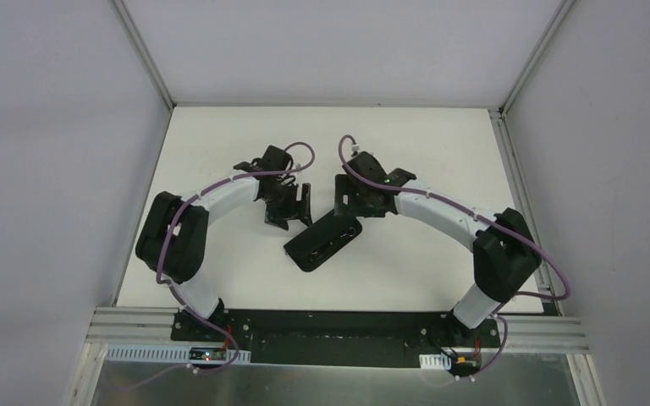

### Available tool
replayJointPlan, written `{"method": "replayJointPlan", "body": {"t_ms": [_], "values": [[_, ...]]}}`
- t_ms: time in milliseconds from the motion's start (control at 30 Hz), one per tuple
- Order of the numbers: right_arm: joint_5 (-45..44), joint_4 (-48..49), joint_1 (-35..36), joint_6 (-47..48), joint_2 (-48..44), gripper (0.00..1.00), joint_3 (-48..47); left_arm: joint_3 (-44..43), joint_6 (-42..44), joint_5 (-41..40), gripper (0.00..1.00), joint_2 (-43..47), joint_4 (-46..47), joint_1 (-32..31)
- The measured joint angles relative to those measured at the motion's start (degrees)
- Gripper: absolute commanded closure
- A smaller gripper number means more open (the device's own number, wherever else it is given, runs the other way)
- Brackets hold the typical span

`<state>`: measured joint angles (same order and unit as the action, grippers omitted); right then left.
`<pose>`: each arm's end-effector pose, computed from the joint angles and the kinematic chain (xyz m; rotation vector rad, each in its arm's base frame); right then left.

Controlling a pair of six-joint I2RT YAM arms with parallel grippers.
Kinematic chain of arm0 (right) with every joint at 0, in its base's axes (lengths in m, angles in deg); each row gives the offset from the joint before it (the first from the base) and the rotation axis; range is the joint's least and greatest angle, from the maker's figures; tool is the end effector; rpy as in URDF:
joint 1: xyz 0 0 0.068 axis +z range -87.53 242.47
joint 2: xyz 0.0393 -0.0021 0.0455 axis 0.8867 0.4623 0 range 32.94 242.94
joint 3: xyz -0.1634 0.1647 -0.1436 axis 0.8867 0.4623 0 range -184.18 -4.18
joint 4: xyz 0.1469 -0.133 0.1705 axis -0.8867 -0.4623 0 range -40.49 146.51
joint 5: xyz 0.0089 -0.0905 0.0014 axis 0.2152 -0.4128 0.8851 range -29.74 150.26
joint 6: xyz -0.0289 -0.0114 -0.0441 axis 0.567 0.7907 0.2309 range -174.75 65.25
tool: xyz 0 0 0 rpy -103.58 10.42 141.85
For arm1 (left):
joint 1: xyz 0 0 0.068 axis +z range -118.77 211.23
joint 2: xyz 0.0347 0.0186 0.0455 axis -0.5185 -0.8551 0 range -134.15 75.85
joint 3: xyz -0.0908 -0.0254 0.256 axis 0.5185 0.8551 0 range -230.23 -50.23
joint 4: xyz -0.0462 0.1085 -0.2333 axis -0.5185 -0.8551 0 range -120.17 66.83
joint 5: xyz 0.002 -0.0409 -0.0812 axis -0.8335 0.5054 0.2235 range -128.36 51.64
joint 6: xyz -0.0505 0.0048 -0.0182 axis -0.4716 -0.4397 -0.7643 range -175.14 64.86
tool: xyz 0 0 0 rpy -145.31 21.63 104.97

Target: Sort the hair-cutting tools

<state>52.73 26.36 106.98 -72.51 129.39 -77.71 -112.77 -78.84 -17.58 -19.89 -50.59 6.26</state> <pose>0.2631 0.2521 0.2484 -0.5266 2.4537 0.2920 0.3002 -0.1537 0.1987 0.1611 2.7237 -0.7494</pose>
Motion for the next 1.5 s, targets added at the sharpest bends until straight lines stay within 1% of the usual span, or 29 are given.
{"method": "replayJointPlan", "body": {"t_ms": [133, 233, 433, 500, 767, 1067, 1167, 1200, 1267, 1367, 1433, 1500], "values": [[0.04, 1.57, -1.14, -10.62, -4.33, 0.12, 5.9, -1.05, 0.85, 1.42, 0.24, -1.11, -0.9, -1.68], [0.68, 4.0, -1.36, -17.94, -6.12, 0.11, 10.19, -1.88, 0.98, 1.81, 0.25, -1.11, -0.72, -3.41], [2.78, 8.55, -1.81, -28.11, -6.32, 0.12, 14.84, -1.84, 0.96, 1.75, 0.26, -1.11, -0.76, -6.03], [3.67, 10.1, -2.23, -31.04, -5.7, 0.16, 15.56, -1.53, 0.9, 1.68, 0.26, -1.11, -0.72, -6.62], [7.82, 15.52, -3.1, -37.48, -1.66, 0.38, 19.39, 0.7, -0.57, 0.96, 0.28, -0.07, 1.29, -6.95], [12.39, 20.98, -4.04, -37.29, 0.59, 0.59, 19.37, 5.55, -6.67, -1.57, 0.28, 5.16, 3.98, -6.23], [14.8, 21.97, -4.55, -34.93, 3.19, 0.68, 16.87, 8.17, -8.57, -1.81, 0.28, 8.83, 5.31, -3.72], [16.0, 22.03, -4.68, -33.88, 4.79, 0.7, 15.23, 9.18, -9.14, -1.84, 0.28, 10.21, 5.92, -2.38], [18.73, 22.47, -4.87, -31.71, 8.57, 0.72, 11.06, 11.17, -10.14, -1.84, 0.28, 12.72, 6.97, 0.52], [22.14, 23.54, -5.03, -28.2, 14.21, 0.73, 4.26, 13.62, -10.91, -1.88, 0.28, 15.04, 7.82, 3.89], [23.89, 24.13, -5.25, -26.53, 16.85, 0.73, 1.27, 14.73, -11.5, -1.77, 0.29, 15.45, 8.2, 4.63], [26.08, 24.35, -5.53, -24.92, 19.43, 0.73, -1.73, 15.34, -11.87, -1.53, 0.32, 15.43, 8.52, 4.68]]}}
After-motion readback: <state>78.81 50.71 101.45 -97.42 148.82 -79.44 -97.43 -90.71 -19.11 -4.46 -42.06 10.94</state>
